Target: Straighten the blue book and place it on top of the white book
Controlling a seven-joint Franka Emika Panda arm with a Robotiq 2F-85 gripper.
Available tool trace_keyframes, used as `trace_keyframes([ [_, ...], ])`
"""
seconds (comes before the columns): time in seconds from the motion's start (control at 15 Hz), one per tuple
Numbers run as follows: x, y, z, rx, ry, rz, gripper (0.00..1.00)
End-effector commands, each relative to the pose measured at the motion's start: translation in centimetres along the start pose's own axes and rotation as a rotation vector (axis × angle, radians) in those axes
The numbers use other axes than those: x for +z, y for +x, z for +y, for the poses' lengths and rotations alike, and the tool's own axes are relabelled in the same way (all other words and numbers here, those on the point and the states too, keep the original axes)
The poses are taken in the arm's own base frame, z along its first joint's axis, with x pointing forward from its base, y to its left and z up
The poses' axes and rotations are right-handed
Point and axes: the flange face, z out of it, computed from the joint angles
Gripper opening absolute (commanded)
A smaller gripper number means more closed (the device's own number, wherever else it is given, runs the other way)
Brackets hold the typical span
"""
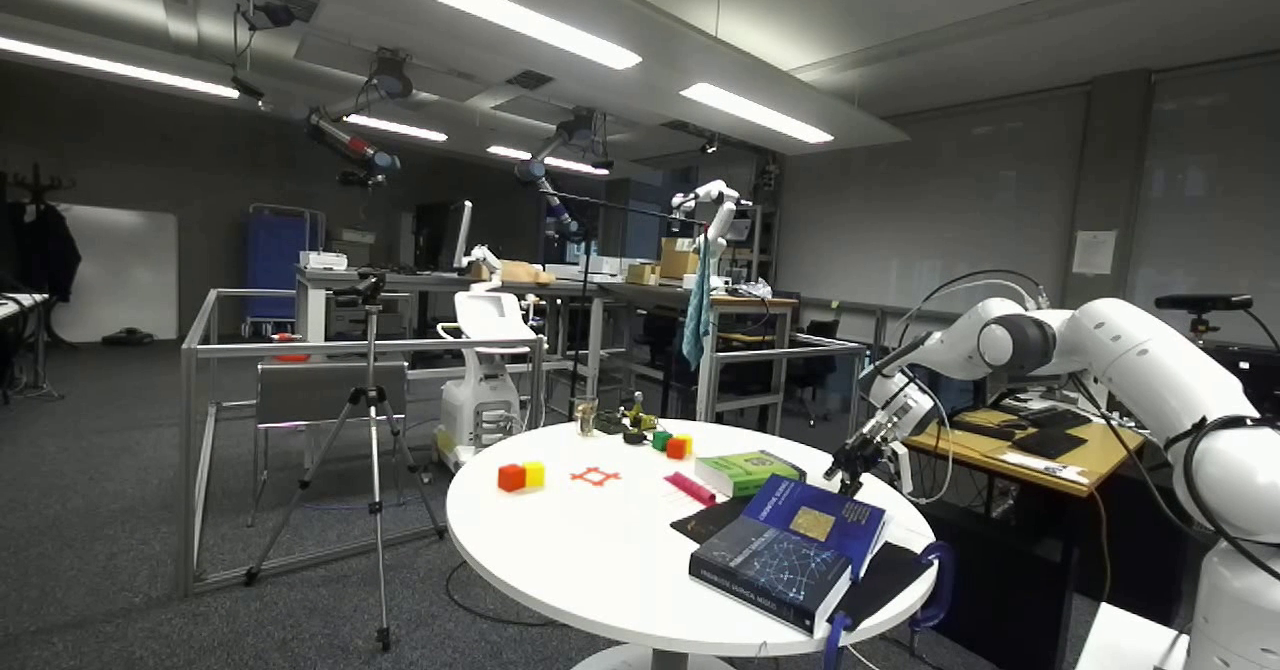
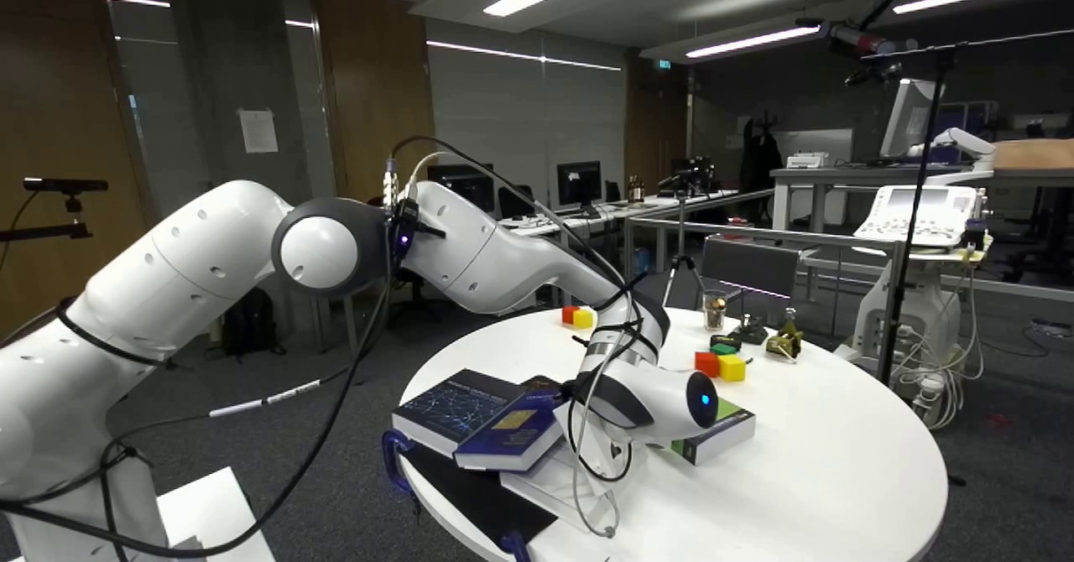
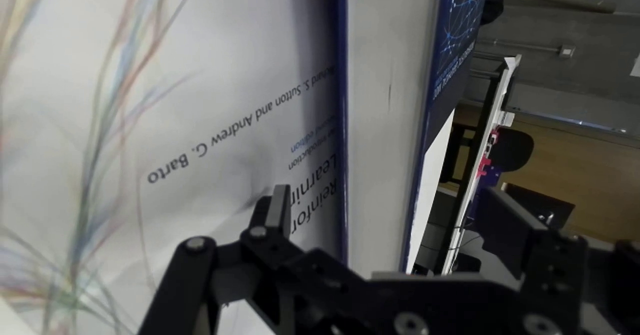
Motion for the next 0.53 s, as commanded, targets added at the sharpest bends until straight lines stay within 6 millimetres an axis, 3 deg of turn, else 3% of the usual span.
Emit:
trace_keyframes([
  [0.0,-0.09,0.57,-0.16,-0.021,-0.031,-0.040,1.00],
  [0.47,0.80,0.92,-0.54,-0.026,0.001,-0.014,1.00],
])
